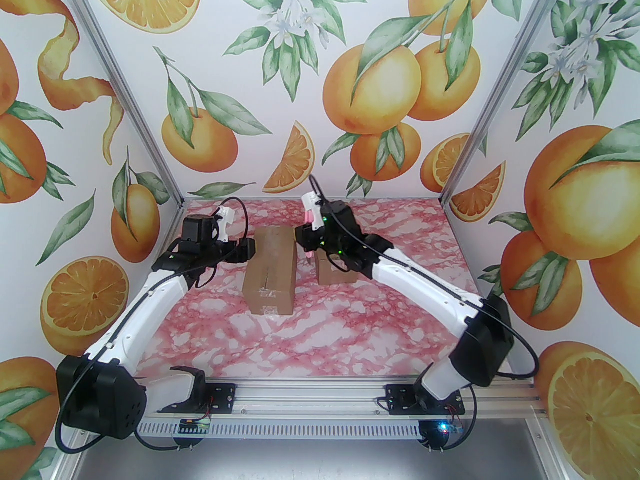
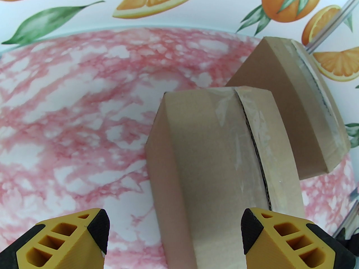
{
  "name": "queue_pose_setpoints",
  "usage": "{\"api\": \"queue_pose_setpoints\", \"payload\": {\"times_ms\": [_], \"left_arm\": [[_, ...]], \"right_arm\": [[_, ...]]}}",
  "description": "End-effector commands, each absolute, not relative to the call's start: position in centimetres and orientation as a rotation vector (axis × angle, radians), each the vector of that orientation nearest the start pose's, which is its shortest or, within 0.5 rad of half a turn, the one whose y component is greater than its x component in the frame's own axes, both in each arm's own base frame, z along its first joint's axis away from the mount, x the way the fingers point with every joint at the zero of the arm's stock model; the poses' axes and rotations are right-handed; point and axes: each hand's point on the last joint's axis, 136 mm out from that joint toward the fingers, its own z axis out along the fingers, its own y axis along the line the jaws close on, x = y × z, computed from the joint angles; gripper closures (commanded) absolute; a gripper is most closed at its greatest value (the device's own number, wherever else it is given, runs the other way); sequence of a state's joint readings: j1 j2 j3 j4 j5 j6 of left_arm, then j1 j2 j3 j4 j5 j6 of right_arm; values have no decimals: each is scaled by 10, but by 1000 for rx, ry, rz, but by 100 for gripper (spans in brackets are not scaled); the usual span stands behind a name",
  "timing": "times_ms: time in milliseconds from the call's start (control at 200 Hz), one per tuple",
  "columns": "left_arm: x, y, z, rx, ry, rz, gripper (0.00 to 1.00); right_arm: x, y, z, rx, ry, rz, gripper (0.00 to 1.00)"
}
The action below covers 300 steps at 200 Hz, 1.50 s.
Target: Unpack the express box
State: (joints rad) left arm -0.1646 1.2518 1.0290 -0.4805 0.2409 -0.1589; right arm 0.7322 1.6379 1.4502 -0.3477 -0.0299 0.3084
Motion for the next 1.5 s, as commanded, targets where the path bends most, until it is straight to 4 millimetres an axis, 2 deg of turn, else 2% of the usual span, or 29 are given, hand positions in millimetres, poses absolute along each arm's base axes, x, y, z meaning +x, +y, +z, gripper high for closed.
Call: {"api": "queue_pose_setpoints", "payload": {"times_ms": [0,270,495,540,565,856,1001,1201,1371,1496], "left_arm": [[355,-112,210,144,2282,-533,19],[345,-113,205,157,2288,-556,18],[339,-129,195,180,2297,-691,18],[338,-133,193,182,2295,-720,18],[337,-134,193,182,2294,-736,18],[328,-154,187,177,2279,-920,18],[319,-161,187,167,2278,-960,18],[303,-175,182,148,2297,-1007,17],[290,-190,174,104,2292,-1043,17],[284,-196,175,105,2288,-1024,17]], "right_arm": [[373,336,252,-442,2201,540,100],[377,342,202,-438,2327,368,100],[388,338,179,-399,2391,254,100],[389,332,171,-386,2411,216,100],[394,332,179,-372,2399,217,100],[411,294,181,-353,2414,54,100],[421,271,179,-335,2439,-8,100],[437,244,189,-328,2407,-119,100],[447,232,195,-352,2385,-181,100],[448,240,201,-373,2362,-115,100]]}}
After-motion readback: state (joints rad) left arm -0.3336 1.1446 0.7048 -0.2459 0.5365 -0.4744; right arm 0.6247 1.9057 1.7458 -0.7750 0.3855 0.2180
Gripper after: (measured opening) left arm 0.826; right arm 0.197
